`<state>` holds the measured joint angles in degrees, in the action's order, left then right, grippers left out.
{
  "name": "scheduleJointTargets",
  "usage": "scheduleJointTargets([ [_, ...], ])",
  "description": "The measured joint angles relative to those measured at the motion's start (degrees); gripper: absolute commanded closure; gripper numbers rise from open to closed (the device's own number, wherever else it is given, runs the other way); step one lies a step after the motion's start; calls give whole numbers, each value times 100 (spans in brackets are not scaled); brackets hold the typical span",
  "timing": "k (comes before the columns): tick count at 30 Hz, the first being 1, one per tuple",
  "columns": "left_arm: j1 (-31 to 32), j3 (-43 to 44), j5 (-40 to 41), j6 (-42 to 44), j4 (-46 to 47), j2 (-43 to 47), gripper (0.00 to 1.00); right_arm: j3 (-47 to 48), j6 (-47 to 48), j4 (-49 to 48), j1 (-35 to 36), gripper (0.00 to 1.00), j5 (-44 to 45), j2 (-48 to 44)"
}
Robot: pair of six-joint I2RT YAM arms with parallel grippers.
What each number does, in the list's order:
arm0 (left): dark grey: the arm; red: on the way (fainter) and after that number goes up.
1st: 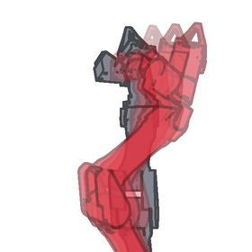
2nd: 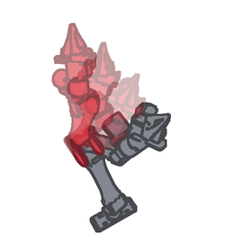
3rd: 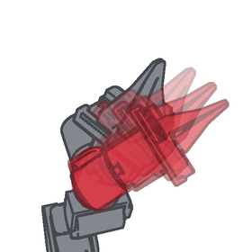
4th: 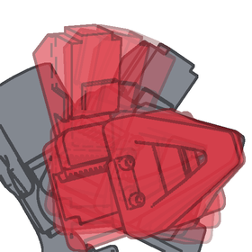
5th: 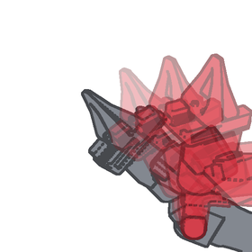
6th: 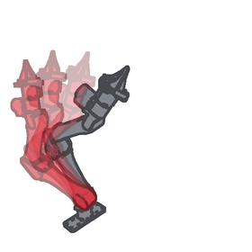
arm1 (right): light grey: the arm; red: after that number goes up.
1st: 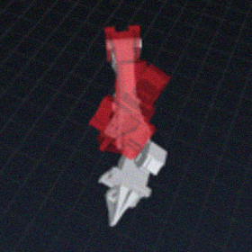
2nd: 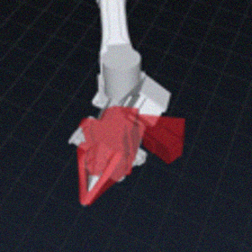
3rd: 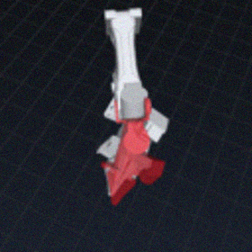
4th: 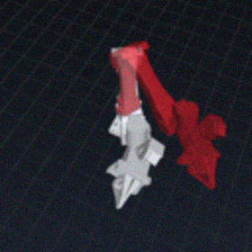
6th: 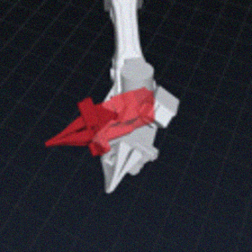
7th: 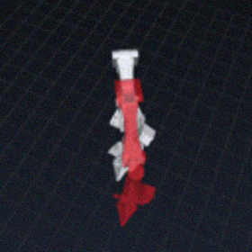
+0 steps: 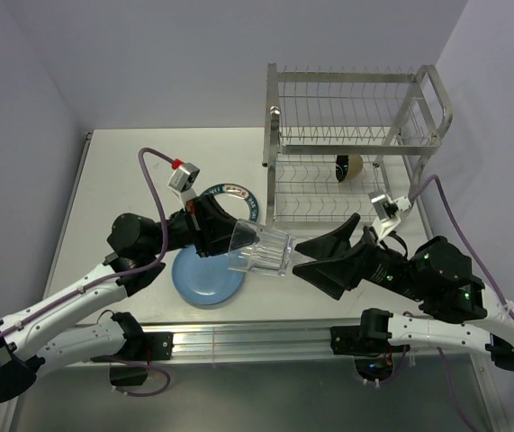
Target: Load the mixed dishes into the dish rack
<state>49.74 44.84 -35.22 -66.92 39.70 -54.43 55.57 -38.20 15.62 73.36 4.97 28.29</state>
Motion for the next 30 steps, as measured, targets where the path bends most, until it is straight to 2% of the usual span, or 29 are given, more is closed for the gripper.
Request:
scheduleJointTargets([
  [13,0,-339,1176,-195,-42,323,100,-391,127,-1458,0,9,-278,345],
  [23,-7,-525,1440,-699,671,170,100,-415,433,-1996,0,9,-205,505],
  [30,-4,-533,1519,-780,763,144,100,-413,599,-2127,0,7,37,632],
])
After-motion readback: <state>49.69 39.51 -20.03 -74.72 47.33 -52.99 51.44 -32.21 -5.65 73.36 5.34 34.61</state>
